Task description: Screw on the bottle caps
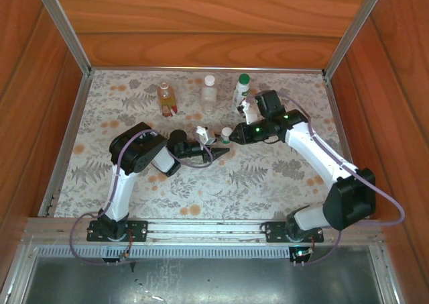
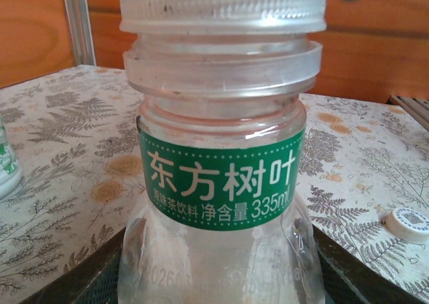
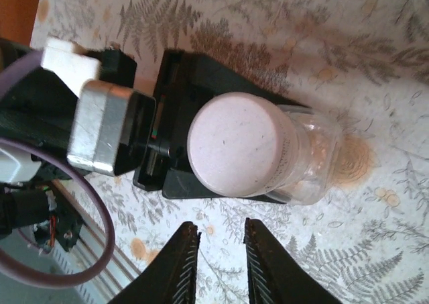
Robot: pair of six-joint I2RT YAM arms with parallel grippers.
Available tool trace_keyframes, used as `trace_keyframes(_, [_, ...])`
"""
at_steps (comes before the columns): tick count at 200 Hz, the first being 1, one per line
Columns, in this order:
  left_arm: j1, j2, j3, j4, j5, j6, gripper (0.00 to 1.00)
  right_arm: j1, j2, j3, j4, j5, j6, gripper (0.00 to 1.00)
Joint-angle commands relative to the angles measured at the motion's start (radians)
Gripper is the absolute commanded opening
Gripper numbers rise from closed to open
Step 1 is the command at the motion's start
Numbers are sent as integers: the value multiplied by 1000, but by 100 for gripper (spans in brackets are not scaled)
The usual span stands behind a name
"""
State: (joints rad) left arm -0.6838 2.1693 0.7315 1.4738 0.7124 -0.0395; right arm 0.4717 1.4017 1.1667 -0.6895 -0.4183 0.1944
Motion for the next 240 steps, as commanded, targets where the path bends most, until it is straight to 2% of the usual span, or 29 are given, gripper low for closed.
trace_keyframes(1, [-7, 36, 0, -56, 16, -8, 55, -3, -26, 5, 66, 63, 25, 28])
trace_keyframes(34, [-8, 36, -2, -56, 25, 1, 56, -21, 81, 92, 67, 12, 4, 30])
trace_keyframes(74, [-9, 31, -6, -56, 25, 3, 56, -22, 173, 160, 9, -39, -40, 26])
trace_keyframes(152, [-8, 28, -8, -56, 20, 3, 55, -3, 20, -47, -4, -150, -39, 17])
trace_keyframes(169, [-9, 28, -7, -56, 20, 4, 56, -1, -15, -62, -1, -138, -29, 17])
trace_keyframes(201, [-8, 28, -9, -56, 23, 8, 56, -13, -41, -47, 55, -15, 0, 19])
trace_keyframes(240, [-9, 26, -14, -56, 24, 18, 56, -36, 64, 51, 77, -14, -13, 27])
